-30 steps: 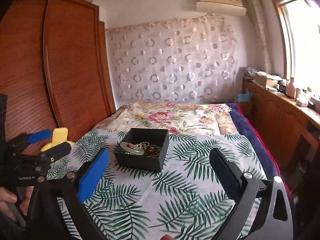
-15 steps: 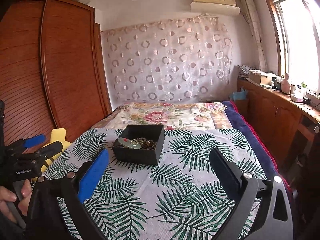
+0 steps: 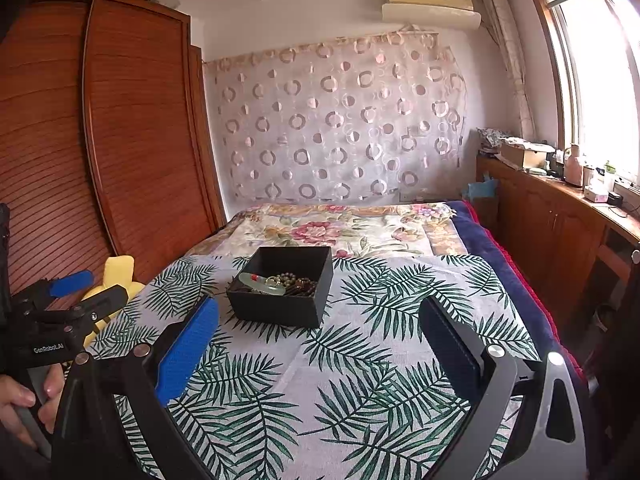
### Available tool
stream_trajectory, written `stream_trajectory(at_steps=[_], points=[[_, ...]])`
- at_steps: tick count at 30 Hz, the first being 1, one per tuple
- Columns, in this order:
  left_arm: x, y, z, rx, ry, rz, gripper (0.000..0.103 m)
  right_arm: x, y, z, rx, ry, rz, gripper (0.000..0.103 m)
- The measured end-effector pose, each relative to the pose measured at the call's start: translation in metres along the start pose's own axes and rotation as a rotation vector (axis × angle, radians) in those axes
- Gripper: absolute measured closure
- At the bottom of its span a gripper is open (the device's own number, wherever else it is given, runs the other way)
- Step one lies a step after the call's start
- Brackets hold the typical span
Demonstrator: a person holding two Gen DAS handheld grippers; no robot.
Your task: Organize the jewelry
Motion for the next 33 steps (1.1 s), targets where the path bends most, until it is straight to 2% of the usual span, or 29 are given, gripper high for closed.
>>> stream_trajectory(at_steps=[33], points=[[0.0029, -0.0077, -0.0074, -0.005, 0.011, -0.016, 0.008, -0.0067, 0.0043, 0.0034, -0.005, 0.004, -0.004, 0.002]])
Point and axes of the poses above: each gripper's, at about its wrist camera, not at the fingertips, and y roughly the way its jaws point, z to its left, x to its top, the point moved 4 cm from there along y, roughly the way its jaws point, and after that the axes turned 6 degrees about z, right-handed, at the moved point
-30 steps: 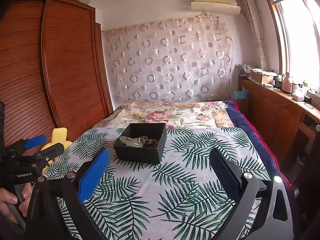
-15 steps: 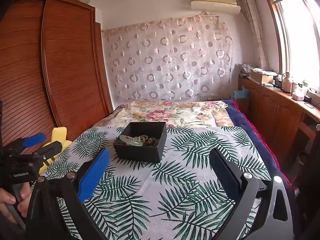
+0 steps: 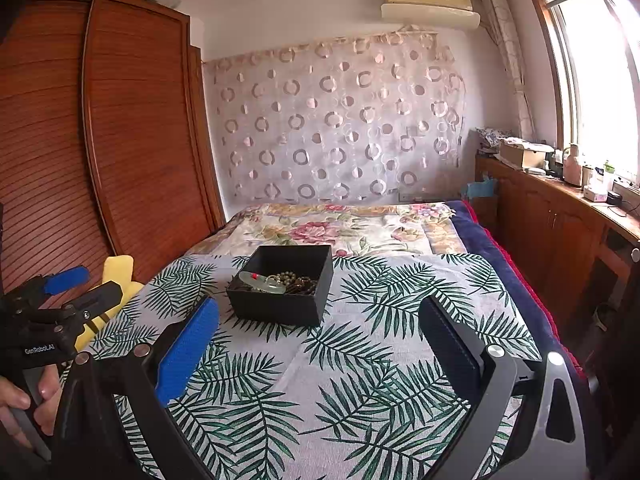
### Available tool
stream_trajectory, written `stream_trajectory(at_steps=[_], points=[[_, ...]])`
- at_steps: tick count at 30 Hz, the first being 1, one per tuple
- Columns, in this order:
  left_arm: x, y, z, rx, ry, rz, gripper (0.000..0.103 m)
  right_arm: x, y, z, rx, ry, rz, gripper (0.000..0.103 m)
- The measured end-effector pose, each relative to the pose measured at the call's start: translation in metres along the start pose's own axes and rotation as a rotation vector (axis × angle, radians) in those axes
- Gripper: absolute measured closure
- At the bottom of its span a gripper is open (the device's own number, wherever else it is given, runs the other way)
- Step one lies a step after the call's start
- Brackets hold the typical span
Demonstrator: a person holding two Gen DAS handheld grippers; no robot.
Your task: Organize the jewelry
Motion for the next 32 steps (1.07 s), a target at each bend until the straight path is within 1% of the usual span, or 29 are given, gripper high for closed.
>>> stream_trajectory(at_steps=[21, 32], points=[[0.002, -0.001, 0.0007, -0.003, 0.002, -0.004, 0.008, -0.0007, 0.0007, -0.0001, 0.003, 0.002, 0.001, 0.002], [0.0051, -0.0036, 0.0073, -0.003, -0.002, -0.007, 0.008, -0.0039, 0.0005, 0.0016, 0.003, 0.001, 0.0, 0.002]])
Point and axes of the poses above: each gripper's, at about its wrist camera, not at the fingertips, and y roughly the way its jaws point, z to its left, x to its top, the point moved 4 cm from there along y, roughly the way its jaws point, and after that the axes turned 6 degrees about z, right-handed, at the moved point
